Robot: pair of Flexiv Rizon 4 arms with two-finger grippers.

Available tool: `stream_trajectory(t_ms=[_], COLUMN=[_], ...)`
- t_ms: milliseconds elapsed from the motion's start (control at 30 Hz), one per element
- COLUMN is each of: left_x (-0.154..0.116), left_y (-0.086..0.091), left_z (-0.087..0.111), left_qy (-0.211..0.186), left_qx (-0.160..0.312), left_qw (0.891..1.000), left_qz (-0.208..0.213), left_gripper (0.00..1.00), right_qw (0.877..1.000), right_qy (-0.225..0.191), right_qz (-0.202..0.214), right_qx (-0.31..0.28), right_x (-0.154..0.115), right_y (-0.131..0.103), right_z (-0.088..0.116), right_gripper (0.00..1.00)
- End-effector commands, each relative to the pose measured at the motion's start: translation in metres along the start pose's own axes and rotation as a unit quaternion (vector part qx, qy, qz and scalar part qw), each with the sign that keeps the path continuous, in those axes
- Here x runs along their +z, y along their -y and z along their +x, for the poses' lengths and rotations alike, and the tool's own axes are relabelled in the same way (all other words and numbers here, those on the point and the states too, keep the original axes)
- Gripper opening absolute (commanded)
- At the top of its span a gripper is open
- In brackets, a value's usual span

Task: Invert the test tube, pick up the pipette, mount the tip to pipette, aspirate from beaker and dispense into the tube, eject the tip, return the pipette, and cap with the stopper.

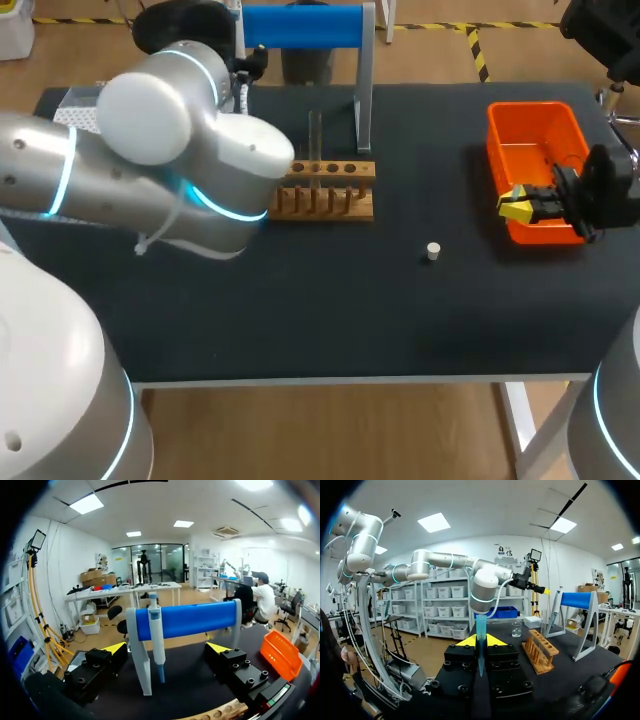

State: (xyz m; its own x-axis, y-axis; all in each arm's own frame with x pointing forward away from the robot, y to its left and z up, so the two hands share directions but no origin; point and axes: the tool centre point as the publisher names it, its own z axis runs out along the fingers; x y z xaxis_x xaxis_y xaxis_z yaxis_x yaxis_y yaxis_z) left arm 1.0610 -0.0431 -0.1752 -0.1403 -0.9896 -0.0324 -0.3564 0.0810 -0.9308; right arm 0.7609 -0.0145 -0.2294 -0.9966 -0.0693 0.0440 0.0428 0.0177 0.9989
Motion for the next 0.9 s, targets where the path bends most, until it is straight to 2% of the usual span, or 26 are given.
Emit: stream_trajectory(t_ms=[33,500,633,700,733,900], left_x=[0.015,0.044,0.049,0.051,0.053,0.058], left_y=[-0.001,-0.001,-0.001,-0.001,-0.001,0.000], left_z=[0.003,-0.003,-0.005,-0.006,-0.007,-0.009], left_qy=[0.108,0.082,0.073,0.071,0.068,0.052], left_qx=[0.000,-0.011,-0.015,-0.014,-0.016,-0.021], left_qw=[0.994,0.996,0.997,0.997,0.997,0.998], left_qz=[0.004,0.018,0.021,0.021,0.023,0.032], left_gripper=[1.00,1.00,0.96,0.81,0.78,0.79], right_qw=[1.000,1.000,1.000,1.000,1.000,1.000], right_qy=[0.000,0.000,0.000,0.000,0.000,0.000], right_qz=[0.000,0.000,0.000,0.000,0.000,0.000], right_qx=[0.000,0.000,0.000,0.000,0.000,0.000], right_x=[-0.001,-0.001,-0.001,-0.001,-0.001,-0.001], right_y=[0.000,0.000,0.000,0.000,0.000,0.000], right_z=[0.000,0.000,0.000,0.000,0.000,0.000], right_gripper=[0.00,0.00,0.00,0.00,0.00,0.00])
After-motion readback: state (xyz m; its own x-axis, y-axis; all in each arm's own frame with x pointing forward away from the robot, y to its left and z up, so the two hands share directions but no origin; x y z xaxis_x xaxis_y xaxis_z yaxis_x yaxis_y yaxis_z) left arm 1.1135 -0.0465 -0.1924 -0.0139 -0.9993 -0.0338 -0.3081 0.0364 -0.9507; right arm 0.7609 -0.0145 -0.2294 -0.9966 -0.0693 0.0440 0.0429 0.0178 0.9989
